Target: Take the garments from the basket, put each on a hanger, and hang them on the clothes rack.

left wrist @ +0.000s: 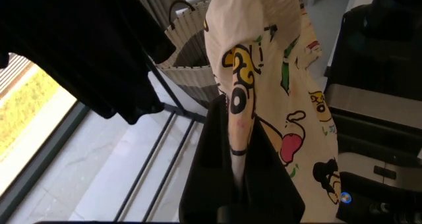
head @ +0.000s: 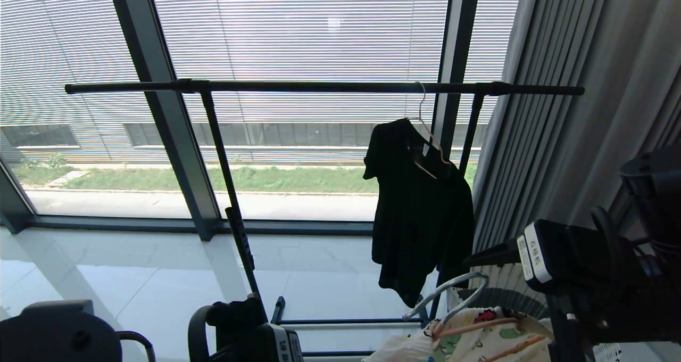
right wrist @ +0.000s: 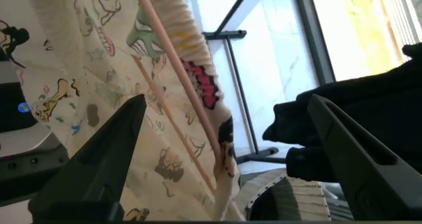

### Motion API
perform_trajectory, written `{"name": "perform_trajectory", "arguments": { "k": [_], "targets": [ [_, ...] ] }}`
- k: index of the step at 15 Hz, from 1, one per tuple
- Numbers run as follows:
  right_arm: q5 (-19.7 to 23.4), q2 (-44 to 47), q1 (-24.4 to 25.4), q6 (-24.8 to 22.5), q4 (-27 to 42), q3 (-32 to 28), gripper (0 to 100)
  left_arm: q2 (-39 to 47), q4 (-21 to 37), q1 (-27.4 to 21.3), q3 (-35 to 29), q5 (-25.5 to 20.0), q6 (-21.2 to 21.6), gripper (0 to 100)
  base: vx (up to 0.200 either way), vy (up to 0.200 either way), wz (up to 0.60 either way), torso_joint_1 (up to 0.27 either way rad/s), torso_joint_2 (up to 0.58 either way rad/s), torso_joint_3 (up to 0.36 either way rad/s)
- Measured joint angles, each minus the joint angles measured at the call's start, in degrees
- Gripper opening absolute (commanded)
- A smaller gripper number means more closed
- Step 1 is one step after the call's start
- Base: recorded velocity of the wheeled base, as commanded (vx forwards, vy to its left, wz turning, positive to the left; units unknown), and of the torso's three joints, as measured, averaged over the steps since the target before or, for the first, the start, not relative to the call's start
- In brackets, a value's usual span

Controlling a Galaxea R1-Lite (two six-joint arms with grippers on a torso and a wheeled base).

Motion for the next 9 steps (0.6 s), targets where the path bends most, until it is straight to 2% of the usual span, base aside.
{"name": "perform_trajectory", "arguments": {
  "k": [7, 8, 9],
  "targets": [
    [0.1, 2.4, 1.5, 0.0, 3.9, -1.0, 100, -0.2, 0.0, -0.4, -0.5, 0.0, 0.6, 0, 0.000, 0.000, 0.00, 0.000, 0.00, 0.000],
    [0.1, 2.5, 1.5, -0.1, 3.9, -0.9, 0, -0.2, 0.0, -0.4, -0.5, 0.0, 0.6, 0, 0.000, 0.000, 0.00, 0.000, 0.00, 0.000],
    [0.1, 2.5, 1.5, -0.1, 3.9, -0.9, 0, -0.2, 0.0, -0.4, -0.5, 0.0, 0.5, 0, 0.000, 0.000, 0.00, 0.000, 0.00, 0.000]
  ]
}}
